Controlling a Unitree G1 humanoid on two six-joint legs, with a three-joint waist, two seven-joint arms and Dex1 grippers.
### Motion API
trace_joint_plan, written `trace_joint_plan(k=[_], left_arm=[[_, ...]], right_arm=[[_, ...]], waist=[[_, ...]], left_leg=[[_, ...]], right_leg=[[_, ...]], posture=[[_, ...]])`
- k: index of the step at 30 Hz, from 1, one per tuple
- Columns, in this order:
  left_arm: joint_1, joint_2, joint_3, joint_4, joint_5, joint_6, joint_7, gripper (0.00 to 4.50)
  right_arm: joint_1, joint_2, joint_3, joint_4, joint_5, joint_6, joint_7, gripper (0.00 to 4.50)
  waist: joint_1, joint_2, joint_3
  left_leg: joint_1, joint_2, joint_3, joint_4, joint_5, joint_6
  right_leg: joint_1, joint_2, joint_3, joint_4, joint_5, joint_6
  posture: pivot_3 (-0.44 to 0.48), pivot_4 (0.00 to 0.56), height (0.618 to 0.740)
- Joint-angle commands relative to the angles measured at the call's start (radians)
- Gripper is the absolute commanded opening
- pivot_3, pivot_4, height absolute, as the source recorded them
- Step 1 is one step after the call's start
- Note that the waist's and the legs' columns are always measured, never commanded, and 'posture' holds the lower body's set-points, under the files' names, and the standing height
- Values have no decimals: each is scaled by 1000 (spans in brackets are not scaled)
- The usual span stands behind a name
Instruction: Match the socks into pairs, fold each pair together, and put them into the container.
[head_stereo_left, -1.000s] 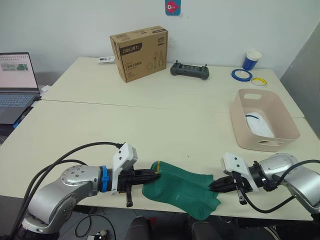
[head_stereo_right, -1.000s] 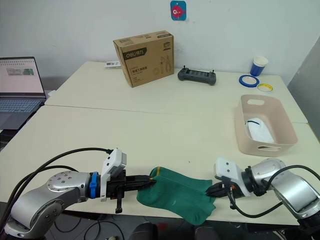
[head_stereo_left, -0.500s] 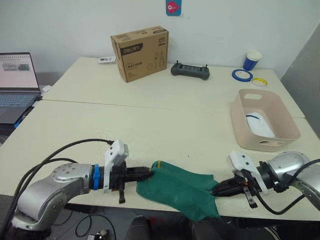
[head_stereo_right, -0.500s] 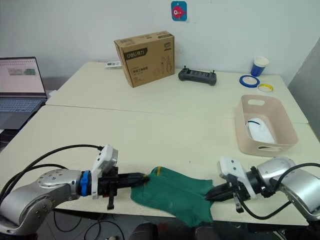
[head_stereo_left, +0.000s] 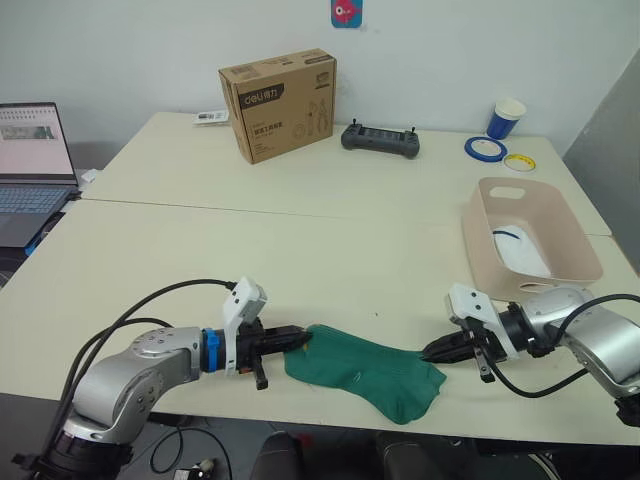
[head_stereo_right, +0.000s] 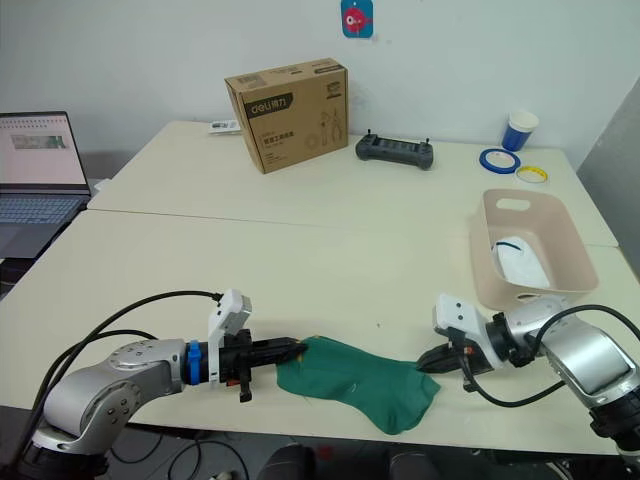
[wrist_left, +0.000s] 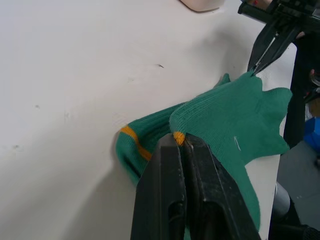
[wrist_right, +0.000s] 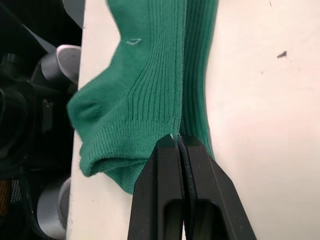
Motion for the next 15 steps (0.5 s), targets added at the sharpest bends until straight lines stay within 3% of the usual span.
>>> trace_joint_plan(k=[1,15], left_arm=[[-5,-8,-6,-29,-1,-11,1,0],[-8,-4,-35,-15,43,-25,-10,0]], right_arm=[[-26,-1,0,14,-28,-38,27,18],[-56,52,44,97,-125,-118,53,18]], waist=[[0,0,0],[0,0,0]], left_leg=[[0,0,0,0,0,0],[0,0,0,1,0,0]], right_leg=[[0,0,0,0,0,0],[0,0,0,0,1,1]], posture=[[0,150,740],[0,150,740]])
